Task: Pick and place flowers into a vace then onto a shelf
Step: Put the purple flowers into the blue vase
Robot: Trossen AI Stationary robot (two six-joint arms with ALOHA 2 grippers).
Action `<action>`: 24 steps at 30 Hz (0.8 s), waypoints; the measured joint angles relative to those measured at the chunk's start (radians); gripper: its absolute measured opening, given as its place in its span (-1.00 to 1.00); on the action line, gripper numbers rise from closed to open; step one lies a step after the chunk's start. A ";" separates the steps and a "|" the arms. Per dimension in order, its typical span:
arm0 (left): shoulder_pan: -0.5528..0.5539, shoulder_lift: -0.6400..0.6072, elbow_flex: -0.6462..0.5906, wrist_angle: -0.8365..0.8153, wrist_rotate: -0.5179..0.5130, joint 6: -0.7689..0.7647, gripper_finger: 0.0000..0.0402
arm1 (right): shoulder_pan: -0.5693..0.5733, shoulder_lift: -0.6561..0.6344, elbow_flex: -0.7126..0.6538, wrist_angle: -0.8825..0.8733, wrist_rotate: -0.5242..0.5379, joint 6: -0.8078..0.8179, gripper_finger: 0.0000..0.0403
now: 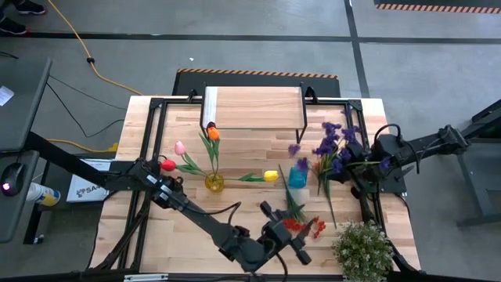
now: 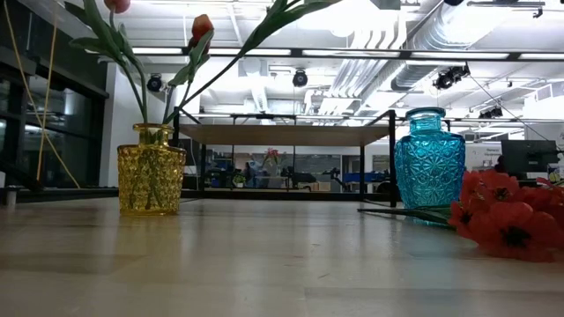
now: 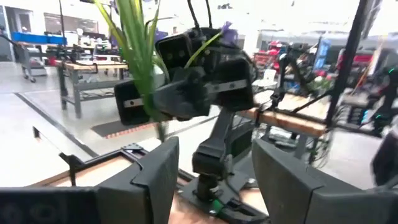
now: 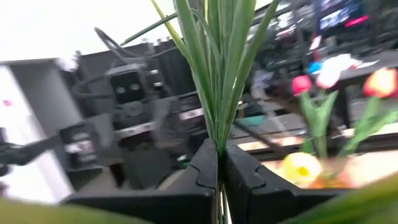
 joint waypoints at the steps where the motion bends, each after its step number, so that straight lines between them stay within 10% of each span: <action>1: -0.005 0.000 0.000 0.013 0.000 0.000 0.16 | 0.000 -0.004 0.000 -0.003 0.021 -0.013 -1.00; 24: -0.189 -0.001 0.002 0.145 -0.144 0.007 0.05 | 0.000 0.056 0.000 -0.045 0.411 -0.190 -1.00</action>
